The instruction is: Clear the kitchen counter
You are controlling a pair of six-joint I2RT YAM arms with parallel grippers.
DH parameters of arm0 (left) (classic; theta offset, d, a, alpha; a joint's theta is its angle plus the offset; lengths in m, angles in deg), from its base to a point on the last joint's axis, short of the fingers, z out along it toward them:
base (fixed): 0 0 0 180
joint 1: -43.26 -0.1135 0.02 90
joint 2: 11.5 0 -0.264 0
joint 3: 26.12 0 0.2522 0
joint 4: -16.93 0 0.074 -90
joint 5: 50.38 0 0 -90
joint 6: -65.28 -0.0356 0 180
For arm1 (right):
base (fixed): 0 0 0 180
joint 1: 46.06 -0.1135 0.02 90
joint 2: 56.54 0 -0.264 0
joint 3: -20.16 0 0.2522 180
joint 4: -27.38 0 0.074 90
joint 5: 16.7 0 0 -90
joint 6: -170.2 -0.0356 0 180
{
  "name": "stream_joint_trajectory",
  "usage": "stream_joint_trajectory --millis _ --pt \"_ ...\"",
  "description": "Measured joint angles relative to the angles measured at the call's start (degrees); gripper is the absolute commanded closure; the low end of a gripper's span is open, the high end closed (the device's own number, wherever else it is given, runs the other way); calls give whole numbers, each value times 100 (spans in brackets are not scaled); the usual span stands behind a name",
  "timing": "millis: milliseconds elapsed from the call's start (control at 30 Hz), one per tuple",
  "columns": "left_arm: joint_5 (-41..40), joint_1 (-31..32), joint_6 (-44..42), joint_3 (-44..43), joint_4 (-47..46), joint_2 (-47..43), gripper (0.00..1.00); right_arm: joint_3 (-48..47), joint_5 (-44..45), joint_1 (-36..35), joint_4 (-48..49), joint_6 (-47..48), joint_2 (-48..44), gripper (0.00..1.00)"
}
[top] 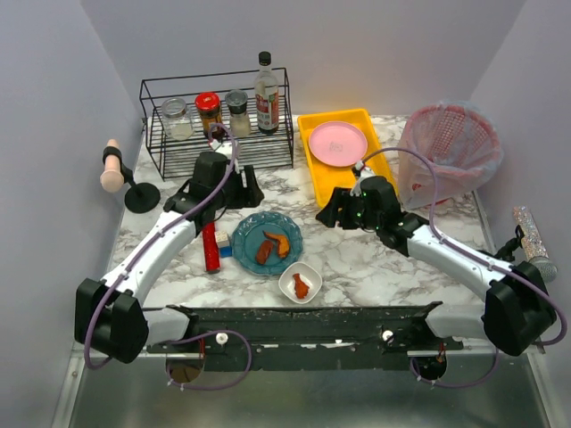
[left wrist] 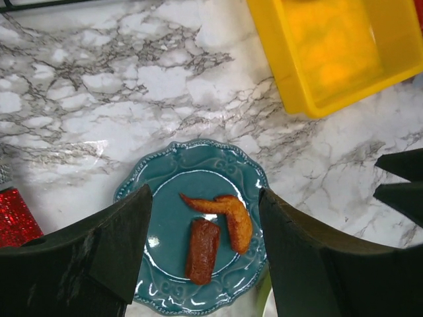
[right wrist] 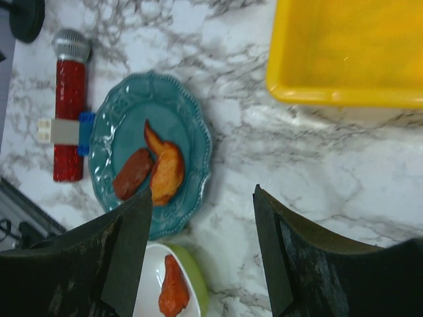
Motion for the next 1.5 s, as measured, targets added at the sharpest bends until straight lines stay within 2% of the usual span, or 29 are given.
stream_joint_trajectory --millis 167,700,1200,1500 --pt "-264 269 59 55 -50 376 24 407 -546 -151 400 -146 157 30" --pt "-743 273 210 238 -186 1084 25 955 -1349 -151 1781 -308 1440 30" --pt "-1167 275 293 376 -199 1429 26 1038 -2090 -151 3169 -540 2417 34" --pt "-1224 293 299 398 -197 1552 27 815 -2323 -151 3515 -726 2833 39"
